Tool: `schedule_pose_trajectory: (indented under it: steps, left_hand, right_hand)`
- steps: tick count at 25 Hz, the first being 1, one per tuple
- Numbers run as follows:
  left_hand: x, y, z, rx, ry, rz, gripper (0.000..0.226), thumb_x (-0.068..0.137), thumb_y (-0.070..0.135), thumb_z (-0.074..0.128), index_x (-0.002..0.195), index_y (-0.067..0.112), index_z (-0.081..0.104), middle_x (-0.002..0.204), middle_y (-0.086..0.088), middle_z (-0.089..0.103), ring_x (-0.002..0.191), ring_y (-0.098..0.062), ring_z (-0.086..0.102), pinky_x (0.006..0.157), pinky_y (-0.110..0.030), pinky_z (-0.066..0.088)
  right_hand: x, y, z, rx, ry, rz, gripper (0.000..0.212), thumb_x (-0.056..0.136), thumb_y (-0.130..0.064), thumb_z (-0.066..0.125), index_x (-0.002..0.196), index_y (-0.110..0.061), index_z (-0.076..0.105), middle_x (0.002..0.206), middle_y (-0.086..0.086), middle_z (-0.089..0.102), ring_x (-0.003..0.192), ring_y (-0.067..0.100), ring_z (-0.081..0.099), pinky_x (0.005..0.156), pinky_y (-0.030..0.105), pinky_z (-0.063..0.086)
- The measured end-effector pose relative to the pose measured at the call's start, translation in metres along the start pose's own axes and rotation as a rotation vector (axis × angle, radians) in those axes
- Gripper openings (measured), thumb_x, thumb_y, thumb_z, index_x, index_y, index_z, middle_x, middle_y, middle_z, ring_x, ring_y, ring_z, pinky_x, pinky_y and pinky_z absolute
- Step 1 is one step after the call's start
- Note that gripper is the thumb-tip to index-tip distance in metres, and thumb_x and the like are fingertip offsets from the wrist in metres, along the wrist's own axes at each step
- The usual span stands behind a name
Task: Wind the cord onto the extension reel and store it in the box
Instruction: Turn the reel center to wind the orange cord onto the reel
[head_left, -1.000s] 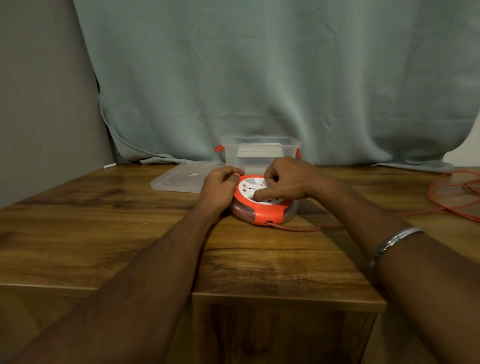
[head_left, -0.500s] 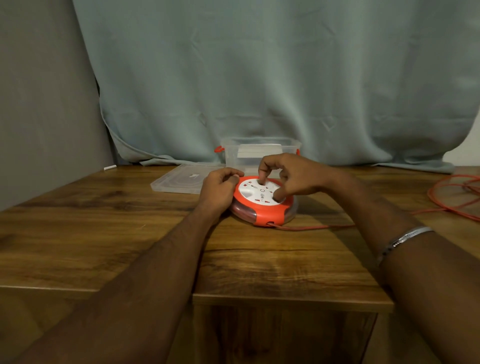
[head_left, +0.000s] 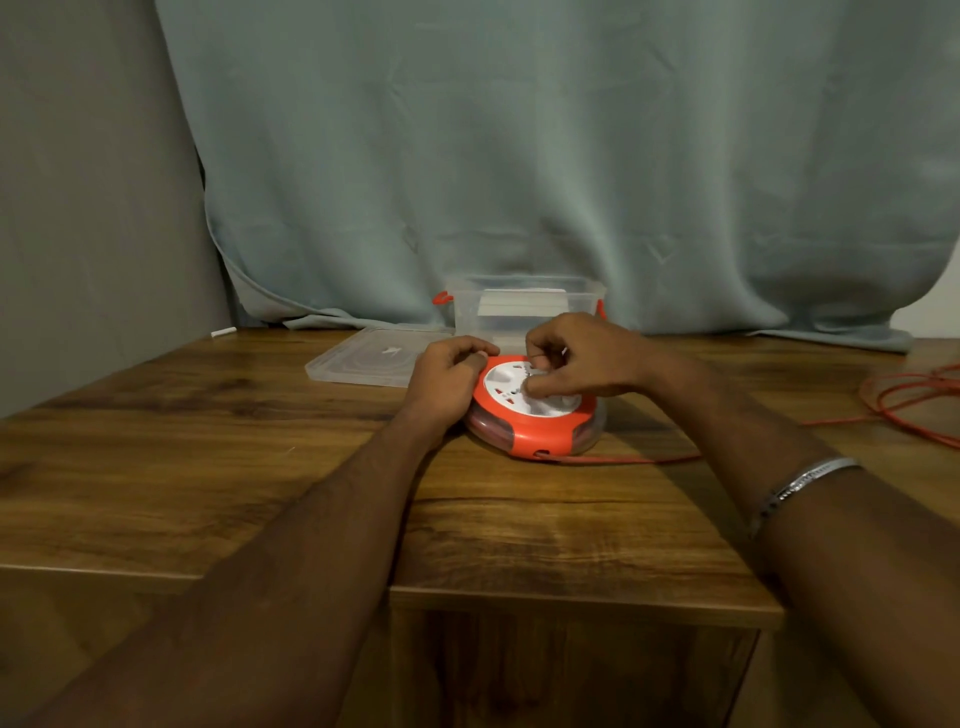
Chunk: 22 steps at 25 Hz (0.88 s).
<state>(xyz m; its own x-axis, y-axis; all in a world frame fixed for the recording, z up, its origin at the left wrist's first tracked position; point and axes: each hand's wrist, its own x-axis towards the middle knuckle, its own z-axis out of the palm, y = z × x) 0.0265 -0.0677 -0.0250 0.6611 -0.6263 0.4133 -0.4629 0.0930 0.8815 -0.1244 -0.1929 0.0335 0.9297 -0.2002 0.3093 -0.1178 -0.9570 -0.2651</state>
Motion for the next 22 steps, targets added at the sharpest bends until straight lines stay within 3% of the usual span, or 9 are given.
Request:
schedule_pose_trajectory:
  steps: [6, 11, 18, 20, 22]
  left_hand:
    - [0.000, -0.002, 0.000, -0.006, 0.006, 0.000, 0.025, 0.100, 0.012, 0.050, 0.105, 0.015, 0.074, 0.107, -0.008, 0.074, 0.097, -0.023, 0.070, 0.087, -0.043, 0.060]
    - [0.000, -0.002, -0.001, -0.017, 0.013, -0.007, 0.025, 0.100, 0.012, 0.050, 0.103, 0.017, 0.074, 0.108, -0.008, 0.074, 0.098, -0.024, 0.071, 0.088, -0.045, 0.060]
    - [0.000, -0.001, -0.002, -0.010, 0.003, -0.004, 0.025, 0.100, 0.014, 0.051, 0.107, 0.015, 0.075, 0.109, -0.007, 0.074, 0.099, -0.024, 0.070, 0.085, -0.043, 0.061]
    - [-0.001, 0.000, -0.002, -0.005, 0.006, -0.014, 0.024, 0.100, 0.014, 0.051, 0.105, 0.018, 0.074, 0.108, -0.005, 0.073, 0.099, -0.023, 0.070, 0.085, -0.042, 0.062]
    - [-0.001, 0.000, -0.002, -0.001, 0.014, -0.019, 0.024, 0.100, 0.015, 0.051, 0.105, 0.019, 0.074, 0.106, -0.003, 0.073, 0.097, -0.022, 0.070, 0.085, -0.042, 0.061]
  right_hand:
    - [-0.005, -0.003, -0.006, -0.013, -0.080, 0.059, 0.028, 0.074, -0.029, 0.087, 0.071, -0.022, 0.060, 0.083, 0.012, 0.071, 0.084, 0.030, 0.067, 0.070, 0.048, 0.052]
    - [-0.001, -0.009, 0.000, -0.084, -0.018, 0.103, 0.038, 0.070, -0.044, 0.083, 0.061, -0.017, 0.057, 0.056, -0.006, 0.056, 0.056, 0.010, 0.049, 0.058, 0.032, 0.039]
    - [0.008, -0.016, 0.016, -0.111, 0.086, 0.098, 0.052, 0.081, -0.050, 0.076, 0.049, -0.013, 0.057, 0.040, -0.003, 0.048, 0.043, 0.010, 0.044, 0.054, 0.034, 0.038]
    - [0.008, -0.016, 0.014, -0.115, 0.100, 0.064, 0.044, 0.081, -0.045, 0.077, 0.054, -0.016, 0.060, 0.042, -0.007, 0.051, 0.044, 0.008, 0.047, 0.054, 0.034, 0.041]
    - [0.005, -0.015, 0.006, -0.029, 0.084, 0.032, 0.017, 0.078, -0.031, 0.080, 0.072, -0.021, 0.069, 0.059, -0.010, 0.064, 0.052, 0.001, 0.056, 0.057, 0.034, 0.048]
